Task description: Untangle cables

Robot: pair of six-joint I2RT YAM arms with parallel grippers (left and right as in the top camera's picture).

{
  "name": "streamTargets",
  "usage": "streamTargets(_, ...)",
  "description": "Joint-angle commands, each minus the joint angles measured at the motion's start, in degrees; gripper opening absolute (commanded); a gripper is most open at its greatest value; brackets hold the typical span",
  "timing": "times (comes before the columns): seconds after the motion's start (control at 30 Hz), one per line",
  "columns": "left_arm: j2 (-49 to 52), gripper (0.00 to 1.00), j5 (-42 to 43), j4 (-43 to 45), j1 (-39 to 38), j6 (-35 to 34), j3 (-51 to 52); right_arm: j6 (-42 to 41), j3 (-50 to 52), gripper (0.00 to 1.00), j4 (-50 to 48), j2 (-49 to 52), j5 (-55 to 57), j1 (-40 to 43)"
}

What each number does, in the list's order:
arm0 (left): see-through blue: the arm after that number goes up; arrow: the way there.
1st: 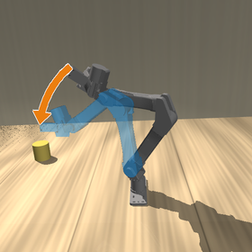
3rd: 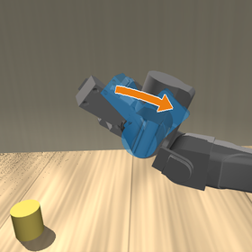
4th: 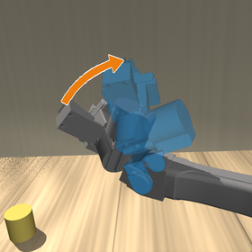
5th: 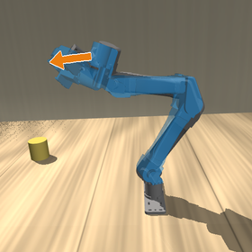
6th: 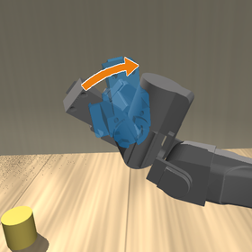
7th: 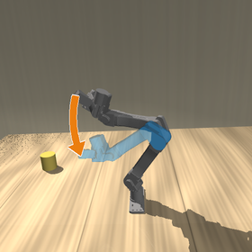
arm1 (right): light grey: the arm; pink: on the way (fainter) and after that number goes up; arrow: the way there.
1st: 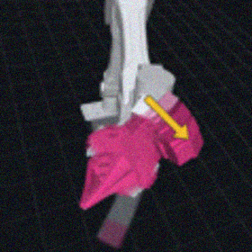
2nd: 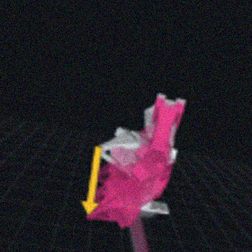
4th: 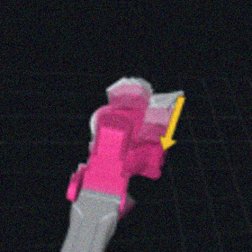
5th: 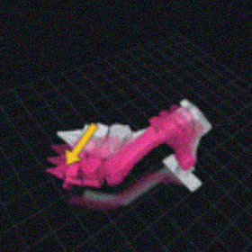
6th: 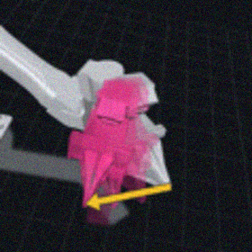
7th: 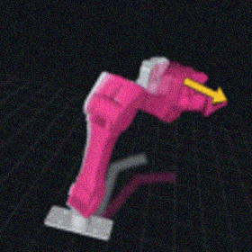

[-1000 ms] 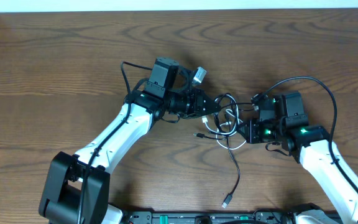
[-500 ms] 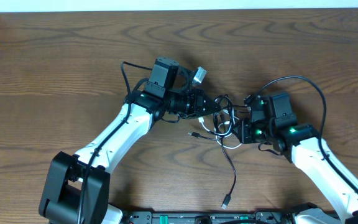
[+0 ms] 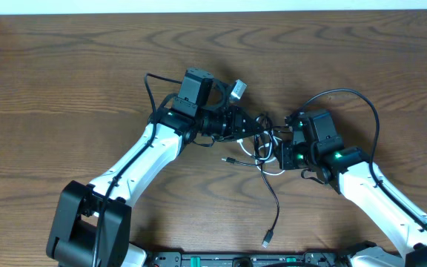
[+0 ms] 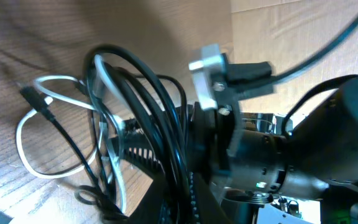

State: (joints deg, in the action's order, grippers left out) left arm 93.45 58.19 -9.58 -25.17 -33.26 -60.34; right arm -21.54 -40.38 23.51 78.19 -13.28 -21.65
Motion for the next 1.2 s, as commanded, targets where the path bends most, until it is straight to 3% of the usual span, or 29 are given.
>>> streamTargets(0.0,0.3,0.07,1.1,0.3,0.1,-0.5,0.3,-1.8,-0.1,0.18,2.3,0.7,10.1,-0.3)
streamTargets(0.3,0.3,0.08,1.1,0.3,0.1,-0.5,0.3,-1.8,-0.1,0.20,9.0,0.7,26.3,-0.3)
streamTargets(0.53,0.3,0.07,1.1,0.8,0.4,-0.5,0.3,-2.4,-0.1,0.19,9.6,0.7,32.5,1.4)
streamTargets(0.8,0.3,0.08,1.2,0.7,2.1,-0.5,0.3,-3.3,-0.1,0.01,6.9,0.7,33.1,8.6)
streamTargets(1.17,0.3,0.07,2.7,0.7,4.3,-0.5,0.3,-7.2,-0.1,0.01,5.5,0.7,27.9,19.3)
